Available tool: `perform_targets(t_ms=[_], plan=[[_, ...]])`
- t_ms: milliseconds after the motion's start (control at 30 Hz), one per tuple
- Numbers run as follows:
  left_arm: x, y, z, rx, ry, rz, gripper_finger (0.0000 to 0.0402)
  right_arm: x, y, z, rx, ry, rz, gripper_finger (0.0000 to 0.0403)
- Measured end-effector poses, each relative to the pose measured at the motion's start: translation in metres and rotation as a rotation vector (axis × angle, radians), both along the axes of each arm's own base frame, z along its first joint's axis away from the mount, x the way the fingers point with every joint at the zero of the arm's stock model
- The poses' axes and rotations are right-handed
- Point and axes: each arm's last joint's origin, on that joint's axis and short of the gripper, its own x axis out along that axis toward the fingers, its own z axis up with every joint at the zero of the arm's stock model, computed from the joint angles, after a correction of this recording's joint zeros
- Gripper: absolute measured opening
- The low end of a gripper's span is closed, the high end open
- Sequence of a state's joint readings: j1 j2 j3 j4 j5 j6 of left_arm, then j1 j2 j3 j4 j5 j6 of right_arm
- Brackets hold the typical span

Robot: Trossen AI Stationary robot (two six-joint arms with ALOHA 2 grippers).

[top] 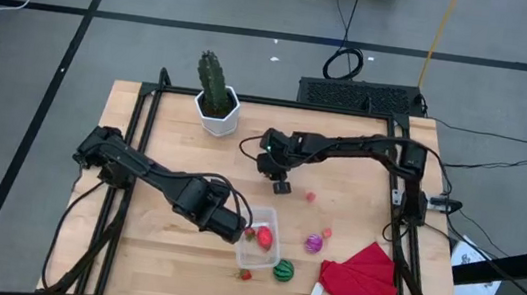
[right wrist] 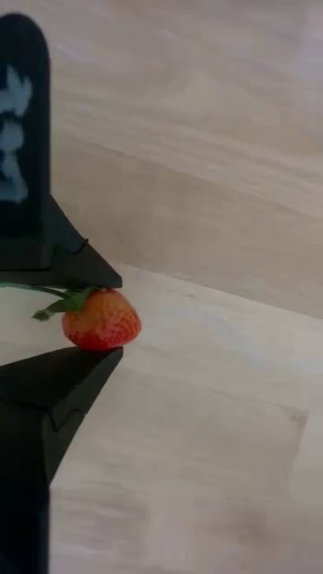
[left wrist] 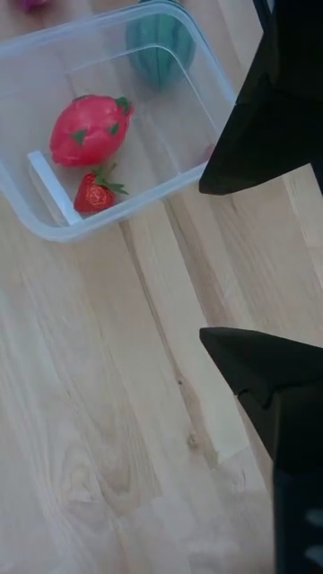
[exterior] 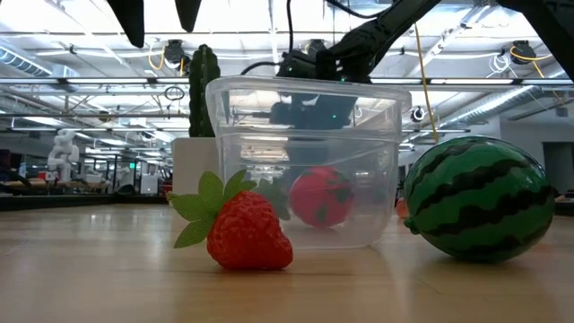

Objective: Pick and placing Produce into tupperware
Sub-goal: Put the top strawberry into the transparent bin

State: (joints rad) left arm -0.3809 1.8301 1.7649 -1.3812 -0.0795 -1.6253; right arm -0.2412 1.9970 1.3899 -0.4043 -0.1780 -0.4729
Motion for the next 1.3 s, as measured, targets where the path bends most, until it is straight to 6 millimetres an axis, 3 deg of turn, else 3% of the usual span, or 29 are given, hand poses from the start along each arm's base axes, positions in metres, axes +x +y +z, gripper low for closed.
perform_targets(t_ms=[300, 467, 700, 967, 1300], plan=[[0.003, -0.001, 0.0, -0.009, -0.031, -0.022, 0.0258, -0.012, 0.001, 0.035, -0.057, -0.03, -0.014, 0.0087], [0.01, -0.006, 0.002, 0.003, -0.117, -0.124, 0.0257, -0.026, 0.006, 0.068, -0.064, -0.064, -0.018, 0.0087], [0.012, -0.014, 0.004, 0.008, -0.178, -0.124, 0.0257, -0.047, 0.028, 0.111, -0.053, -0.127, -0.005, 0.0087], [0.013, -0.023, 0.005, 0.001, -0.239, -0.079, 0.0257, -0.063, 0.065, 0.139, -0.022, -0.174, 0.049, 0.0087], [0.001, -0.032, 0.003, 0.03, -0.191, 0.063, 0.0258, -0.066, 0.146, 0.142, 0.015, -0.206, 0.27, 0.0091]])
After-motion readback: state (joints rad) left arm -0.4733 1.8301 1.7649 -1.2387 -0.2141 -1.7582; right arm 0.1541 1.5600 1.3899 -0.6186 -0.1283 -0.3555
